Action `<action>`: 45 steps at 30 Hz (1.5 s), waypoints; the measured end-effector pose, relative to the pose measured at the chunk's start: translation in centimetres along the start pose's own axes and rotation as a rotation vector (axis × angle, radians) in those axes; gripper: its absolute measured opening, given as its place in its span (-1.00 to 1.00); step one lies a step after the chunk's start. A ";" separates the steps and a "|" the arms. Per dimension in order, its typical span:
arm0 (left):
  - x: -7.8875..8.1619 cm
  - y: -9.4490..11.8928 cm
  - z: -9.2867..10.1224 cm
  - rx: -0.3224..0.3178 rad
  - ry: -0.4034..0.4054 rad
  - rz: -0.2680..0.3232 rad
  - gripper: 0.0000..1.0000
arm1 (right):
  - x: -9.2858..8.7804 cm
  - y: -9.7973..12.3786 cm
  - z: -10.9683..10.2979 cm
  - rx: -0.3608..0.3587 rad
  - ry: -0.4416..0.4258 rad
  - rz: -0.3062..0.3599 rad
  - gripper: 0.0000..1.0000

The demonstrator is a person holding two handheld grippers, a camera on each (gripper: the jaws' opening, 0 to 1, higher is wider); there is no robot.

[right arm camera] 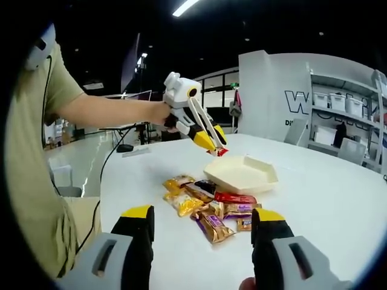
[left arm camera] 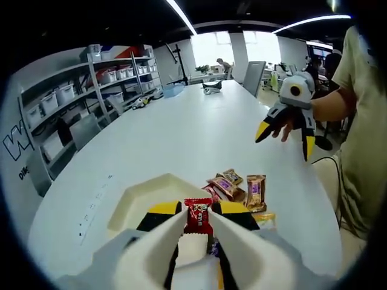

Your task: Place the target food into the container with the food tongs after gripping and lifting it, then release it inside without dropping or visibly crushing the food.

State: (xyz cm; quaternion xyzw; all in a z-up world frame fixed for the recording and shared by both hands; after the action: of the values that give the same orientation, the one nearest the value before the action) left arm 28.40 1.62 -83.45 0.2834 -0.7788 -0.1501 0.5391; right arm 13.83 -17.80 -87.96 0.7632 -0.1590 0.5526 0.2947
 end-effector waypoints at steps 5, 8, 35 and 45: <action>-0.1 -0.1 -0.6 0.005 -0.002 -0.002 -0.58 | 0.3 -0.1 0.1 -0.001 0.004 0.003 0.27; -0.3 -0.3 -0.9 0.007 -0.004 -0.003 -0.58 | 0.3 -0.1 0.2 -0.001 0.003 0.003 0.27; -2.6 -2.2 -3.9 0.018 0.001 -0.038 -0.59 | 0.4 -0.3 0.7 -0.007 0.003 -0.003 0.26; -2.5 -3.3 -4.6 0.018 -0.010 -0.040 -0.58 | 0.4 -0.1 0.9 -0.010 0.004 -0.008 0.26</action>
State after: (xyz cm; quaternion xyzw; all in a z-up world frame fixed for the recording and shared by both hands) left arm 34.18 0.83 -85.35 0.3028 -0.7771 -0.1552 0.5295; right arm 14.66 -18.24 -87.78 0.7613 -0.1583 0.5520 0.3010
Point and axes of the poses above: the point that each gripper's makers call its tool centre point, and the gripper's own axes: y roughly backward along the fingers, z roughly to its right, x roughly out of its top, the point moved 6 cm from there along y, roughly backward along the fingers, and after that the axes turned 14 degrees about -y, right-handed, at the moved point
